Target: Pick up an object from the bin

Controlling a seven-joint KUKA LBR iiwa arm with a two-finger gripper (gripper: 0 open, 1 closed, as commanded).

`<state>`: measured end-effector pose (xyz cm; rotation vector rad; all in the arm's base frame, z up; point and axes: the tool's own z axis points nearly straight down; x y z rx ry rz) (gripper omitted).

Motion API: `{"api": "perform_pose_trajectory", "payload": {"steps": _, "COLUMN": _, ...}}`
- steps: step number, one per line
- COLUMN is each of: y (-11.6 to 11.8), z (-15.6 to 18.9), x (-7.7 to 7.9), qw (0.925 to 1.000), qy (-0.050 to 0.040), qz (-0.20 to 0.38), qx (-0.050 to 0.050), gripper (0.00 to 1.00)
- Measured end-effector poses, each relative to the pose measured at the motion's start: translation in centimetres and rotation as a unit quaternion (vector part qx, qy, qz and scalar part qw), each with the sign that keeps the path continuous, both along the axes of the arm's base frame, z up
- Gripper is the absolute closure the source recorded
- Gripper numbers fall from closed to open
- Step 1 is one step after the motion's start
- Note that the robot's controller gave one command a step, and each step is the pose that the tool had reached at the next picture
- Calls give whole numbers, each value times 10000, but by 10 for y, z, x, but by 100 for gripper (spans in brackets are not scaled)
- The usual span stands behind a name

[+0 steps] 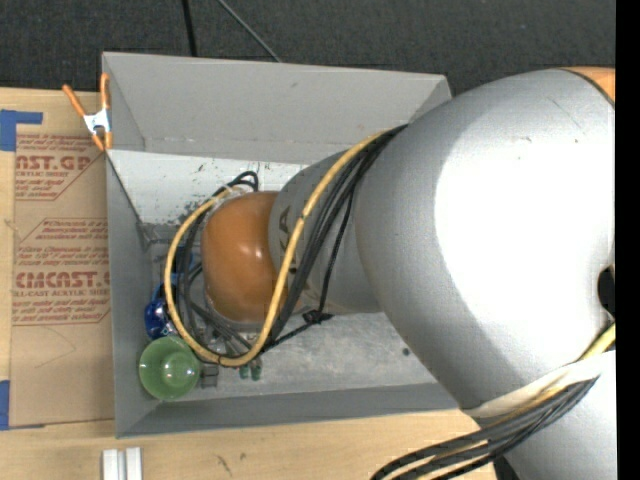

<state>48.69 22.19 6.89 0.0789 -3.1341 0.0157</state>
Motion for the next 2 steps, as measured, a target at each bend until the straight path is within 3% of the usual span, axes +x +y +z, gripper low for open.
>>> {"api": "perform_pose_trajectory", "payload": {"steps": 1, "y": -8, "z": 156, "x": 27, "qw": 9998, "qy": -82, "qz": 193, "qx": 66, "gripper": 100}}
{"api": "perform_pose_trajectory", "payload": {"steps": 2, "y": -8, "z": 150, "x": 25, "qw": 9998, "qy": -43, "qz": 197, "qx": 53, "gripper": 0}}
